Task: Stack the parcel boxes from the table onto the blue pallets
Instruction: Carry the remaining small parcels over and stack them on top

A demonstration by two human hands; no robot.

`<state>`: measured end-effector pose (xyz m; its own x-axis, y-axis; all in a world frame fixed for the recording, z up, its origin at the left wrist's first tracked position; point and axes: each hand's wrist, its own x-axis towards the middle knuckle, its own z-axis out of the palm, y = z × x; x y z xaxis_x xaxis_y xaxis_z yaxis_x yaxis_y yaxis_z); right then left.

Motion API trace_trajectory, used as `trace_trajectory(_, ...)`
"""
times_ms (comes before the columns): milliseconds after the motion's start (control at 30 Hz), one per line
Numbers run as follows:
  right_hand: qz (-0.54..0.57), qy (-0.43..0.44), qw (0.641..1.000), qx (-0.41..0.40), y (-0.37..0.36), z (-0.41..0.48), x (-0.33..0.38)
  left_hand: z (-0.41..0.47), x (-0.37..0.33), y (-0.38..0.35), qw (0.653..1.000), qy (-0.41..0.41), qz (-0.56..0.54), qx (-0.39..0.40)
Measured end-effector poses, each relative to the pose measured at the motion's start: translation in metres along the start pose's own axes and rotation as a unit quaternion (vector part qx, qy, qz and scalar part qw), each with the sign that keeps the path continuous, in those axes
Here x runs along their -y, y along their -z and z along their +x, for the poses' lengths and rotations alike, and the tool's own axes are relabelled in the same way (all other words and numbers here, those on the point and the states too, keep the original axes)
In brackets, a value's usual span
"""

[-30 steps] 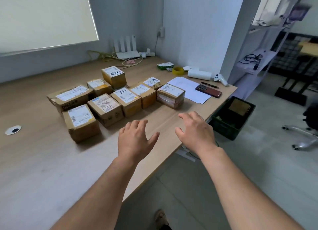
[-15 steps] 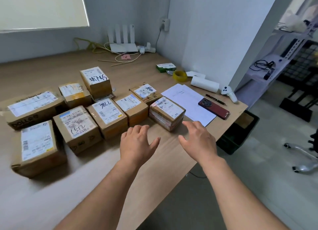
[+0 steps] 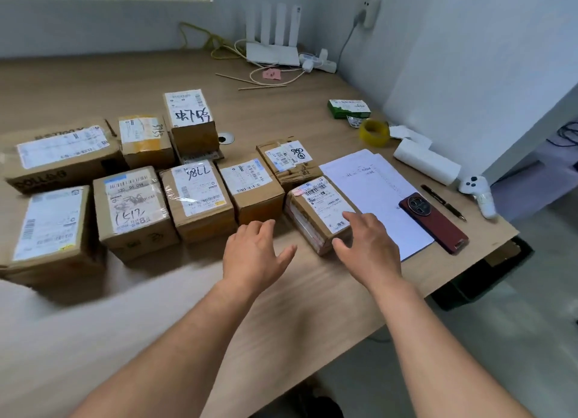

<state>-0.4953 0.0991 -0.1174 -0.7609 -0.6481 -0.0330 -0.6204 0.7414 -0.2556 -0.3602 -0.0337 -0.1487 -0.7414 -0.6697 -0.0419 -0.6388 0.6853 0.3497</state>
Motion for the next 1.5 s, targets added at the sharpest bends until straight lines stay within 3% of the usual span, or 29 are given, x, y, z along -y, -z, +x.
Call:
trace_trajectory(267, 0.036, 0.056, 0.998, 0.023, -0.006, 0.082, -0.035, 0.031, -0.046, -0.023, 0.994, 0.091, -0.055, 0.029)
trace_trajectory(433, 0.127, 0.053, 0.985, 0.104, -0.022, 0.122, -0.055, 0.052, -0.070, -0.044, 0.980, 0.147, -0.124, 0.039)
trace_trajectory(600, 0.355, 0.019, 0.904, 0.236, -0.033, 0.133, -0.079, 0.060, -0.079, -0.060, 0.957, 0.193, -0.211, 0.043)
trace_trajectory(833, 0.453, 0.027, 0.834, 0.315, -0.036, 0.135, -0.094, 0.045, -0.094, -0.066, 0.898, 0.220, -0.380, 0.024)
trace_trajectory(1033, 0.486, 0.067, 0.803, 0.338, -0.032, 0.118, -0.110, 0.020, -0.109, -0.067, 0.880, 0.203, -0.430, 0.006)
trace_trajectory(1500, 0.511, 0.188, 0.774, 0.323, -0.034, 0.075, -0.071, -0.039, -0.087, -0.029, 0.899, 0.202, -0.375, -0.099)
